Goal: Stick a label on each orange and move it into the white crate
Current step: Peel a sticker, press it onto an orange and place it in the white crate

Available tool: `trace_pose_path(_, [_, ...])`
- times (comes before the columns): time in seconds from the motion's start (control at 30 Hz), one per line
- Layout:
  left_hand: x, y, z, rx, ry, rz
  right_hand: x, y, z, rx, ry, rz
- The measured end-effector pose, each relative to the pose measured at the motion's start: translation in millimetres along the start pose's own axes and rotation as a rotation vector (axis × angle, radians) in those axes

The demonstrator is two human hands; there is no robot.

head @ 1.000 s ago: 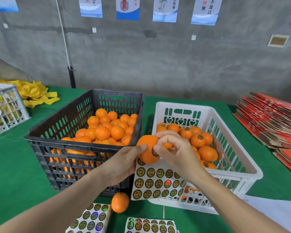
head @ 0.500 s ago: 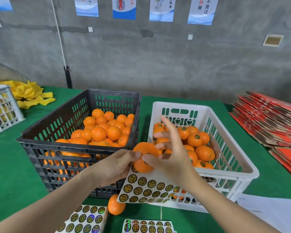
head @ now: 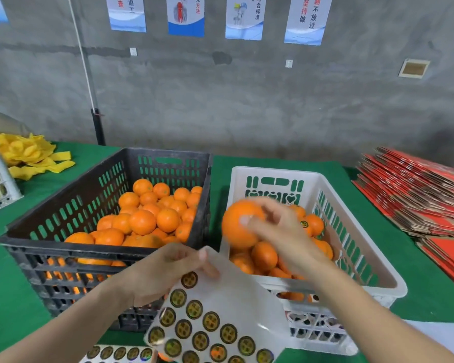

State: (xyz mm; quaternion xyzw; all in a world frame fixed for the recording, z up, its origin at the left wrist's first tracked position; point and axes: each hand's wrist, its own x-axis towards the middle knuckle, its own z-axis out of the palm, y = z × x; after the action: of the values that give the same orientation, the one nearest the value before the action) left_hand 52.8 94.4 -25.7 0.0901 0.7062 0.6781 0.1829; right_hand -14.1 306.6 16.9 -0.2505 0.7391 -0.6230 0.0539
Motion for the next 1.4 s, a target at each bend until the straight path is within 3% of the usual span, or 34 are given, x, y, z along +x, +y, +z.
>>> trace_pose_path(0.07, [4,1,-5,0.146,0.098,0.051,48,22,-20,-0.128,0.154,0.109])
trace_pose_path(0.13, [5,1,-8,0.221,0.119,0.077,91,59,-34,-0.376,0.179,0.240])
trace_pose_path(0.2, [5,1,-10,0.237,0.154,0.083,119,99,-42,-0.598,0.154,0.324])
trace_pose_path(0.3, [7,1,-13,0.252,0.190,0.106,141,142,-47,-0.851,0.052,0.309])
trace_pose_path(0.4, [8,0,-14,0.237,0.202,0.116,150,157,-46,-0.994,-0.042,0.340])
trace_pose_path(0.47, [7,2,-12,0.243,0.220,0.140,152,150,-40,-1.111,-0.020,0.336])
trace_pose_path(0.53, [5,4,-10,0.316,0.251,0.177,145,122,-25,-0.976,0.079,0.163])
trace_pose_path(0.57, [4,5,-10,0.349,0.269,0.195,135,101,-16,-0.764,0.084,0.087])
trace_pose_path(0.6, [3,6,-9,0.369,0.291,0.212,122,79,-7,-0.537,0.000,0.066])
trace_pose_path(0.67, [2,6,-7,0.377,0.325,0.237,86,43,5,-0.284,-0.361,0.113])
trace_pose_path(0.73, [0,5,-4,0.391,0.345,0.264,57,21,15,-0.319,-0.658,0.131])
trace_pose_path(0.77, [-2,4,-3,0.404,0.350,0.268,46,18,18,-0.343,-0.723,0.117])
trace_pose_path(0.97, [-15,3,-5,0.267,0.324,0.082,29,17,21,-0.231,-0.689,0.220])
trace_pose_path(1.07, [-18,11,-19,0.392,0.323,0.045,29,16,18,-0.188,-0.677,0.231])
trace_pose_path(1.23, [12,25,-100,0.746,0.741,0.024,36,7,19,-0.182,-0.671,0.228])
trace_pose_path(1.27, [20,25,-118,0.848,0.699,-0.076,38,7,20,-0.188,-0.673,0.233])
trace_pose_path(1.4, [63,2,-151,1.087,0.192,-0.566,45,3,23,-0.240,-0.672,0.255])
